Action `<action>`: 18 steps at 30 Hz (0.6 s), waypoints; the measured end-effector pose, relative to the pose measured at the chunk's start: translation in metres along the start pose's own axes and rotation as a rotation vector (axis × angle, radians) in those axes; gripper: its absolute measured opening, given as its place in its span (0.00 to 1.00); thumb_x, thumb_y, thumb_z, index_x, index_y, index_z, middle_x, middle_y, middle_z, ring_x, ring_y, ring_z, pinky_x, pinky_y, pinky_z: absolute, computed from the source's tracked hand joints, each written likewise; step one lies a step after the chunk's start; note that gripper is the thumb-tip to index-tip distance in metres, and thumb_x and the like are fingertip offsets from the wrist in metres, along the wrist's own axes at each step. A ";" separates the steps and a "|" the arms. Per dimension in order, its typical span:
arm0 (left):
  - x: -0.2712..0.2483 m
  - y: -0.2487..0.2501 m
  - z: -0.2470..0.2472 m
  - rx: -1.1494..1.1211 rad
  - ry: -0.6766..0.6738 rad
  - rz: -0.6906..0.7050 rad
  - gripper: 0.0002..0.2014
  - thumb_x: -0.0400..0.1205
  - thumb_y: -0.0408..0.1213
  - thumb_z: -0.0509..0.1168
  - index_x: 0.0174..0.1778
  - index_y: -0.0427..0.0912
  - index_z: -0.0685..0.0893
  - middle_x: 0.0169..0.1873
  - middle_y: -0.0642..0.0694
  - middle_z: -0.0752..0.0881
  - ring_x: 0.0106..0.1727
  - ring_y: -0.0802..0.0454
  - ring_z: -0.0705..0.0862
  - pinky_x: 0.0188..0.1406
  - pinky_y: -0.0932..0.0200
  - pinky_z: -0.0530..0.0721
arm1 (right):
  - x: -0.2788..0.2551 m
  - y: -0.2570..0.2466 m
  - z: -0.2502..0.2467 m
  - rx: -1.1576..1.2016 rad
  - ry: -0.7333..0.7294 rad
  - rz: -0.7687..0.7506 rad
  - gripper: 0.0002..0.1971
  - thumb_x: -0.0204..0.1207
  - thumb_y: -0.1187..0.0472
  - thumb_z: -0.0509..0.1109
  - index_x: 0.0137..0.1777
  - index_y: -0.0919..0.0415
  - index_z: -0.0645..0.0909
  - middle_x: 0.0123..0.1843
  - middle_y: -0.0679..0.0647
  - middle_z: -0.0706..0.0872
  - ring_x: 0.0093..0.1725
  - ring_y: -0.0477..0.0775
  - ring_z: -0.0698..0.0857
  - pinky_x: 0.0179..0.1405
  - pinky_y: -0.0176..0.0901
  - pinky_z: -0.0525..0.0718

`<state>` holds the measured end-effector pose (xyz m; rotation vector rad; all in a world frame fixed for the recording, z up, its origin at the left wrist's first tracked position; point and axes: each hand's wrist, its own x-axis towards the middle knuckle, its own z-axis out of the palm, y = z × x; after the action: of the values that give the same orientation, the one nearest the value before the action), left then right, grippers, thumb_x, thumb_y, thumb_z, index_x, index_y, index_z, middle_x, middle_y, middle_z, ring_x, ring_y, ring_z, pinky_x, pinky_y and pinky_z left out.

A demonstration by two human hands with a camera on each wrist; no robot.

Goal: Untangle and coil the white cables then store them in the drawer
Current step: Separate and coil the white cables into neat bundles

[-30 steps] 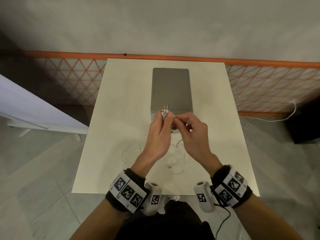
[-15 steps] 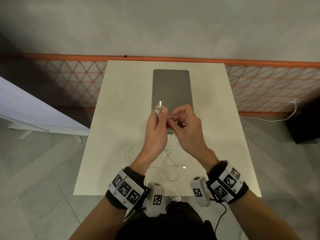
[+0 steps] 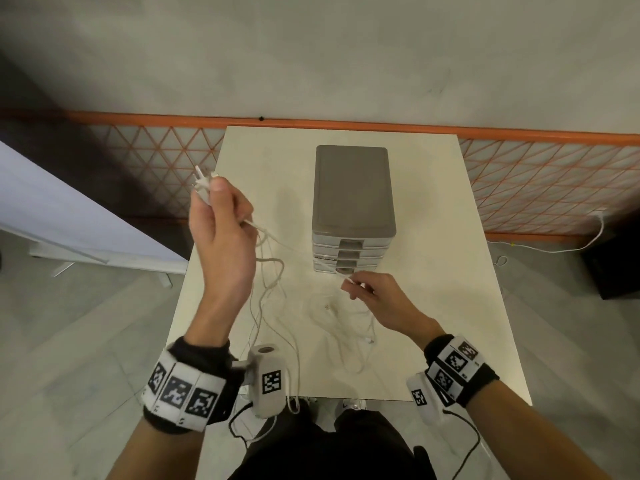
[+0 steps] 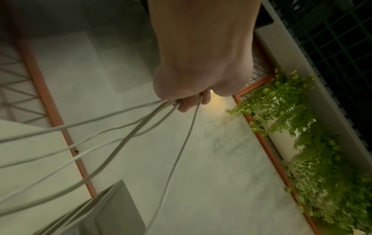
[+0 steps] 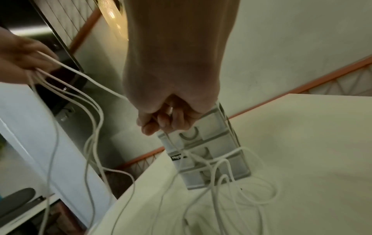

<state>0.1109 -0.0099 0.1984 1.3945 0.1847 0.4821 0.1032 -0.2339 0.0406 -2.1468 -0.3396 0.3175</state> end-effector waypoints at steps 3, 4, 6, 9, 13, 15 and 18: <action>-0.005 -0.002 -0.008 0.139 -0.078 0.066 0.17 0.90 0.40 0.53 0.34 0.44 0.70 0.25 0.54 0.70 0.24 0.61 0.65 0.23 0.68 0.65 | 0.004 0.009 -0.005 -0.073 -0.028 0.074 0.14 0.86 0.50 0.64 0.43 0.55 0.85 0.34 0.42 0.85 0.31 0.39 0.79 0.35 0.38 0.73; -0.008 -0.006 -0.010 0.195 -0.124 0.085 0.16 0.89 0.40 0.54 0.35 0.41 0.70 0.26 0.53 0.70 0.25 0.60 0.65 0.24 0.68 0.66 | 0.005 0.008 -0.007 -0.117 -0.018 0.063 0.15 0.86 0.49 0.63 0.42 0.55 0.84 0.33 0.42 0.83 0.32 0.39 0.79 0.35 0.40 0.74; -0.014 -0.014 -0.012 0.313 -0.252 0.097 0.15 0.88 0.40 0.60 0.37 0.37 0.72 0.26 0.52 0.69 0.26 0.59 0.65 0.25 0.63 0.67 | 0.007 -0.003 -0.013 -0.207 0.030 -0.004 0.18 0.86 0.49 0.62 0.38 0.57 0.80 0.30 0.43 0.79 0.31 0.44 0.76 0.33 0.47 0.76; -0.023 -0.030 -0.009 0.480 -0.500 0.006 0.09 0.82 0.47 0.71 0.46 0.46 0.81 0.20 0.56 0.69 0.23 0.56 0.65 0.23 0.58 0.66 | 0.008 -0.028 -0.022 -0.301 0.086 -0.102 0.16 0.87 0.48 0.61 0.46 0.56 0.85 0.35 0.42 0.81 0.34 0.47 0.77 0.34 0.48 0.77; -0.033 -0.042 0.003 0.673 -0.682 -0.055 0.14 0.79 0.59 0.70 0.53 0.56 0.83 0.22 0.63 0.79 0.24 0.60 0.74 0.28 0.64 0.69 | 0.007 -0.059 -0.032 -0.332 0.121 -0.197 0.15 0.85 0.50 0.61 0.59 0.53 0.87 0.48 0.44 0.87 0.45 0.52 0.85 0.39 0.51 0.83; -0.035 -0.045 0.009 0.640 -0.685 -0.086 0.12 0.80 0.62 0.66 0.41 0.59 0.81 0.24 0.62 0.79 0.26 0.60 0.74 0.30 0.61 0.71 | 0.005 -0.069 -0.037 -0.363 0.145 -0.209 0.12 0.85 0.54 0.63 0.56 0.55 0.87 0.42 0.42 0.79 0.40 0.53 0.82 0.35 0.52 0.81; -0.034 -0.047 0.013 0.667 -0.683 -0.087 0.15 0.82 0.56 0.67 0.32 0.56 0.77 0.22 0.60 0.77 0.24 0.58 0.72 0.27 0.61 0.70 | 0.005 -0.074 -0.041 -0.373 0.195 -0.209 0.10 0.85 0.59 0.65 0.59 0.57 0.87 0.43 0.43 0.74 0.37 0.51 0.78 0.35 0.52 0.81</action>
<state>0.0963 -0.0409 0.1497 2.1115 -0.1713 -0.1743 0.1127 -0.2231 0.1242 -2.4542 -0.5390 -0.0834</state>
